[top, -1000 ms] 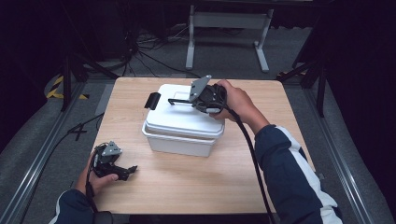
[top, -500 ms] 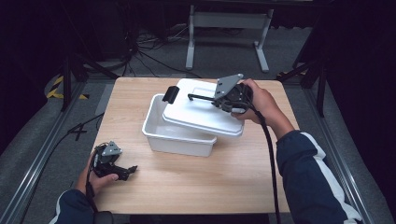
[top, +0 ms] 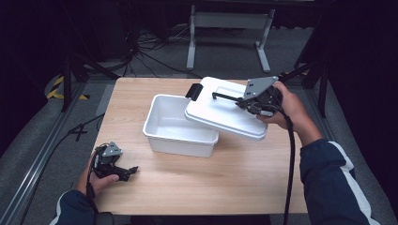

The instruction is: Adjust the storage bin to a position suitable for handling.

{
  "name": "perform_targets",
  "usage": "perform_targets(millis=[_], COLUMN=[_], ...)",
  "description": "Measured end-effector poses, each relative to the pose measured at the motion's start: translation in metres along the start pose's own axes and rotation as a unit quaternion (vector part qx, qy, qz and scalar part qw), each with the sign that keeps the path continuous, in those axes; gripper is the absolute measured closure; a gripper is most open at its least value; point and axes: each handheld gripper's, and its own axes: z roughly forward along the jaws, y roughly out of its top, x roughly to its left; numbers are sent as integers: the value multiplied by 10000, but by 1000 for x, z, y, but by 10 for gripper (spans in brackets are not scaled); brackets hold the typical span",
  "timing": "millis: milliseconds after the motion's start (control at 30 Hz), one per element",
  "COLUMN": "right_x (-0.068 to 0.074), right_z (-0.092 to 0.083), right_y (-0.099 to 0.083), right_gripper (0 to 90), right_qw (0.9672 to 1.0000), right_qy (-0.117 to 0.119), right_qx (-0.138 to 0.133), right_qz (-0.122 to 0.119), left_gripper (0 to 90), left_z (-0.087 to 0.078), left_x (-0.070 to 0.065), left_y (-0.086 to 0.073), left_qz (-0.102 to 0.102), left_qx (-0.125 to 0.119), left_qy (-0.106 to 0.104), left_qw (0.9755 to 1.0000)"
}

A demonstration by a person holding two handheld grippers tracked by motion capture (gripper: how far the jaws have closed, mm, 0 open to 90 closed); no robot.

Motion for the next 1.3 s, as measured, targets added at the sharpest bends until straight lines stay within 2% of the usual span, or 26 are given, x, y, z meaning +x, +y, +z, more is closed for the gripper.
perform_targets(millis=[433, 767, 1067, 1167, 1300], right_x=[-5, -8, -8, -7, -7], right_z=[-27, -45, -48, -45, -42], right_y=[-34, -72, -98, -112, -121], right_gripper=[846, 846, 846, 846, 846], right_qw=[9995, 9980, 9962, 9949, 9946], right_qy=[-151, -289, -408, -510, -514], right_qx=[-53, -86, -38, 63, 81], right_qz=[255, 564, 764, 867, 898], left_gripper=[1, 1, 1, 1, 1], left_z=[0, 0, 0, 0, 0], left_x=[0, 0, 0, 0, 0], left_y=[0, 0, 0, 0, 0], left_qz=[6, 13, 5, 6, 13], left_qx=[4, 15, 16, 13, 15], left_qy=[-6, 3, -7, -6, 9], left_qw=[10000, 10000, 10000, 10000, 10000])
